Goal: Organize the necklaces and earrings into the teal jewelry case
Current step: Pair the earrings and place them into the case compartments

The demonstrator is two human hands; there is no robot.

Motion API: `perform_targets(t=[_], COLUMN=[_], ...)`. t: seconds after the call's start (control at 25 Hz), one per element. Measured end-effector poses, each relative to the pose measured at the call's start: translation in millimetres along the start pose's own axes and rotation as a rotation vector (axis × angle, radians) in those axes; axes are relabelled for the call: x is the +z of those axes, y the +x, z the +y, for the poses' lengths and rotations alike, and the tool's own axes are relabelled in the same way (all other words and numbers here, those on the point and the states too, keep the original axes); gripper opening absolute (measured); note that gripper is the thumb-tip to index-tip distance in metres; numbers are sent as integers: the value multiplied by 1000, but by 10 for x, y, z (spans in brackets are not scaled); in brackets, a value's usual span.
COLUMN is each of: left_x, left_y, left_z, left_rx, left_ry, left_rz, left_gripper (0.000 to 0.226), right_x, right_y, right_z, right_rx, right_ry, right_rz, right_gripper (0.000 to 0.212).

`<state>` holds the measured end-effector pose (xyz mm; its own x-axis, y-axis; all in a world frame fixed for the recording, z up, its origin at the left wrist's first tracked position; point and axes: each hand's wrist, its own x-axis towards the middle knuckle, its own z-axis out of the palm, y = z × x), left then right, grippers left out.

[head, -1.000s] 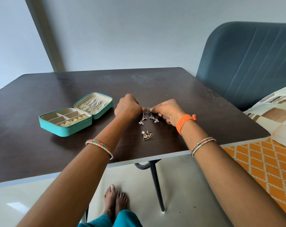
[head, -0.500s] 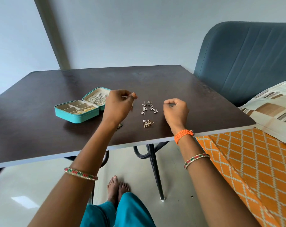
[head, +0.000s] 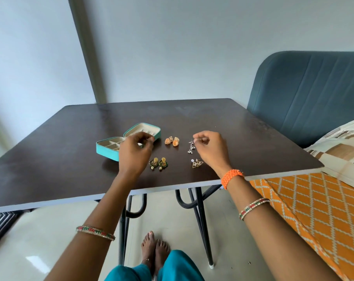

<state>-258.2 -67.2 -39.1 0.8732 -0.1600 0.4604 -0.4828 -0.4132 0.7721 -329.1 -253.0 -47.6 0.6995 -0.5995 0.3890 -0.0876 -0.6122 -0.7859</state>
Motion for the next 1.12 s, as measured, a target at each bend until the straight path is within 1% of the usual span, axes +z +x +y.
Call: perform_targets(t=[0.08,0.16,0.24,0.36,0.4,0.52,0.64,0.76,0.88,1.0,1.12], left_x=[70,188,323,525,583,727,795,788,619,310,6], left_y=[117,295,507,756,801,899,950,943,882,713,435], left_z=[103,186,189,105,72,-13,-44,-49,9,160,325], left_rx=[23,40,44,23,15,-19,-70,-114,-174,-222,-238], left_ry=[107,250,380,472,485,491,493,392,146,-97,-286], left_rz=[25,-26,-153,-405,-445,-461,-454,-431,-415,-368,-385], left_gripper=[19,22,23,22,23,23,24,21,17,14,15], right_x=[112,246,382,475,475,492,551,561,482,292,83], right_y=[130,305,461,606,635,714,745,736,665,491,226], right_z=[-136,-192,-165,-108,-95,-86,-99,-112,-136,-262,-470], right_rx=[-36,-20,3,42,39,25,60,58,37,61,94], right_ry=[-131,-255,-383,-544,-554,-529,-492,-434,-302,105,403], right_rz=[-37,-74,-146,-284,-306,-346,-378,-337,-277,-256,-294], right_gripper=[13,15,14,20,21,24,17,10,9,16,13])
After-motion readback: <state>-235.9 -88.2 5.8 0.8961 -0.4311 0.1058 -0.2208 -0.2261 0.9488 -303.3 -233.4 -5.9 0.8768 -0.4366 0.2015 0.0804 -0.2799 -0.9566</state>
